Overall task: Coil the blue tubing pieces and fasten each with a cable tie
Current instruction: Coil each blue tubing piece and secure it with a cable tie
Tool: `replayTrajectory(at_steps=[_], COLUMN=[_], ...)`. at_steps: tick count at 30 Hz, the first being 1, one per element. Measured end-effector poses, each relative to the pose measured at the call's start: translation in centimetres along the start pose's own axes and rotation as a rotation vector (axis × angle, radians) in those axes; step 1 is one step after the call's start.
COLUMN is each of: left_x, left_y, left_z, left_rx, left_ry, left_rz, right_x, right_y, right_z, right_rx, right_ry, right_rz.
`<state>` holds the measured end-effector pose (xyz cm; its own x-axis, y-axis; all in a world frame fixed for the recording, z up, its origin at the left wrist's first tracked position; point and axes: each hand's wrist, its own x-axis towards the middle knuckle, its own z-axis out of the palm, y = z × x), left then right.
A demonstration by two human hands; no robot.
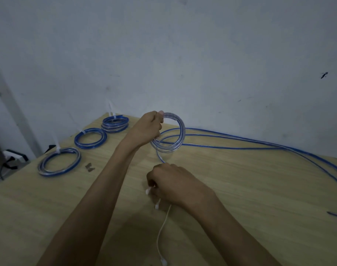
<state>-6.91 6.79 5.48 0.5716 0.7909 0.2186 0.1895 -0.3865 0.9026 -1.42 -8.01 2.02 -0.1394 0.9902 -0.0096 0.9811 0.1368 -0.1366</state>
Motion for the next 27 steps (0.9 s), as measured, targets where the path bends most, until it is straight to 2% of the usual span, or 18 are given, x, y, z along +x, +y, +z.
replayTrajectory(at_steps=[3, 13, 23, 27], left_x=[0.0, -0.1, -0.2, -0.1], left_y=[0.1, 0.4, 0.4, 0.5], left_z=[-0.4, -0.8, -0.3, -0.2], left_rx=[-0.002, -0.065, -0.065, -0.166], left_ry=[0.007, 0.019, 0.022, 0.031], left_rz=[-0.012, -0.051, -0.132, -0.145], right_x=[-0.5, -3.8, -5.8, -5.7], right_y=[0.6, 5.8, 7.5, 7.3], right_z=[-1.8, -7.9, -9.9, -10.2], right_rx=[0.091, 0.448, 0.841, 0.895], right_ry=[0.078, 0.483, 0.684, 0.742], right_rz=[-0.007, 0.111, 0.071, 0.039])
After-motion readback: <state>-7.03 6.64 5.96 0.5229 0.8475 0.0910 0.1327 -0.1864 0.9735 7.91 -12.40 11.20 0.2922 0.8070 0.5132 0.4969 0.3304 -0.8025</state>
